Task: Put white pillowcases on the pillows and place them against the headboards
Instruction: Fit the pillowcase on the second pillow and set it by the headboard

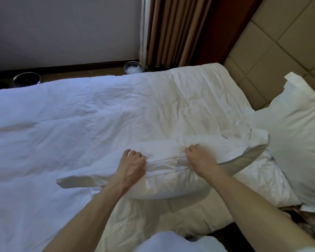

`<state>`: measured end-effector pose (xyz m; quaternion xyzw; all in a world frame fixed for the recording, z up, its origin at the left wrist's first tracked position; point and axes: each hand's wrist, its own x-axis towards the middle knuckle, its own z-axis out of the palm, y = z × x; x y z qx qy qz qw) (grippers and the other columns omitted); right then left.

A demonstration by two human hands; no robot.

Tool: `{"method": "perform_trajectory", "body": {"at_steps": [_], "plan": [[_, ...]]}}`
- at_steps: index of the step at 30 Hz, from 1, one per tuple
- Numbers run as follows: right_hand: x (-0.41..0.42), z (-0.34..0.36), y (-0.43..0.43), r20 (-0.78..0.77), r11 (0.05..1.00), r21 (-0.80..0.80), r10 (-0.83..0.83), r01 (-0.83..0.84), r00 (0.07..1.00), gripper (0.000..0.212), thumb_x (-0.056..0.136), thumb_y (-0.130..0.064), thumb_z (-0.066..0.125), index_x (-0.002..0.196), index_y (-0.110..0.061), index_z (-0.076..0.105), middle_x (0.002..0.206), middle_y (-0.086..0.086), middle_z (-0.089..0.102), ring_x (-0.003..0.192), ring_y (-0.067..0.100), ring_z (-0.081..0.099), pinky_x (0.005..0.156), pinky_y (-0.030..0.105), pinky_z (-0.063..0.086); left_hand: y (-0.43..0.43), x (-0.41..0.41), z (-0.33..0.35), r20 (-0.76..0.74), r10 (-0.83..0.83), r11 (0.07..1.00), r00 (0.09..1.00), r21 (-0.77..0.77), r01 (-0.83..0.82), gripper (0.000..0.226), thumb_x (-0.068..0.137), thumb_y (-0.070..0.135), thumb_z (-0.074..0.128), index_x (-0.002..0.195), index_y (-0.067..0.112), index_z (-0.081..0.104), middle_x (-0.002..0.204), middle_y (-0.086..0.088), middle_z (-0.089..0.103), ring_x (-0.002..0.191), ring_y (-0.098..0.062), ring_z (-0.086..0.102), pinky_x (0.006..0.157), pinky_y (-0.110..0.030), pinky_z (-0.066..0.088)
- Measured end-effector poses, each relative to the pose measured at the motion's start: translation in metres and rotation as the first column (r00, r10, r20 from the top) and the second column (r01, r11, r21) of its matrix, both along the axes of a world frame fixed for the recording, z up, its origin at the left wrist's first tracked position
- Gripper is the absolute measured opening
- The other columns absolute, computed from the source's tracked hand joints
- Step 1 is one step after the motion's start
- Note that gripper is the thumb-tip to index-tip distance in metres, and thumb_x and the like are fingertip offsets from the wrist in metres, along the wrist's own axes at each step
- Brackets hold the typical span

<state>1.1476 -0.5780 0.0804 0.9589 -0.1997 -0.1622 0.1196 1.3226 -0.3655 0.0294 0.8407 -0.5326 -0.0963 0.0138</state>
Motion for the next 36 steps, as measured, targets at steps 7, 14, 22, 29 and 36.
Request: {"method": "perform_trajectory", "body": {"at_steps": [7,14,22,29,36], "plan": [[0.003,0.006,0.001,-0.056,1.0,-0.015,0.019,-0.02,0.998,0.019,0.063,-0.003,0.078,0.077,-0.01,0.069,0.075,0.01,0.065,0.073,0.03,0.062,0.066,0.039,0.047,-0.011,-0.021,0.001,0.117,0.015,1.0,0.993,0.019,-0.018,0.023,0.04,0.008,0.067,0.057,0.012,0.053,0.054,-0.009,0.052,0.05,-0.029,0.049,0.064,-0.037,0.046],[0.0,0.027,-0.036,0.066,0.974,0.185,0.121,-0.131,0.99,0.019,0.085,-0.018,0.055,0.103,-0.014,0.057,0.103,0.009,0.066,0.091,0.031,0.062,0.069,0.034,0.037,-0.021,-0.012,0.043,0.167,0.033,0.999,0.985,-0.022,-0.03,0.029,0.047,0.011,0.063,0.06,0.019,0.038,0.047,-0.001,0.044,0.041,-0.026,0.043,0.059,-0.031,0.031],[-0.01,0.038,-0.054,0.148,0.946,0.293,0.099,-0.139,0.984,0.012,0.081,-0.017,0.056,0.093,-0.015,0.055,0.096,0.009,0.065,0.087,0.031,0.06,0.065,0.032,0.031,-0.066,-0.032,0.07,0.053,0.105,0.994,0.993,-0.025,-0.104,0.032,0.082,0.045,0.058,0.108,0.026,0.066,0.096,0.002,0.07,0.092,-0.024,0.065,0.089,-0.038,0.042],[-0.05,0.034,-0.107,0.115,0.962,0.194,0.174,-0.194,0.978,0.043,0.089,-0.045,0.061,0.118,-0.014,0.057,0.114,0.009,0.06,0.106,0.031,0.056,0.084,0.04,0.041,-0.159,-0.116,0.052,0.093,-0.035,0.999,0.995,-0.004,0.035,0.018,0.079,0.038,0.058,0.087,0.024,0.067,0.079,-0.001,0.064,0.073,-0.026,0.061,0.071,-0.035,0.042],[-0.107,0.062,-0.205,-0.055,0.98,0.198,0.048,-0.037,0.997,0.042,0.095,-0.054,0.045,0.118,-0.02,0.053,0.113,0.006,0.06,0.097,0.028,0.06,0.078,0.039,0.042,-0.198,-0.146,0.03,0.16,-0.031,0.994,0.987,-0.097,0.047,0.016,0.074,0.014,0.071,0.076,0.018,0.056,0.069,-0.001,0.055,0.06,-0.024,0.052,0.058,-0.033,0.04]]}}
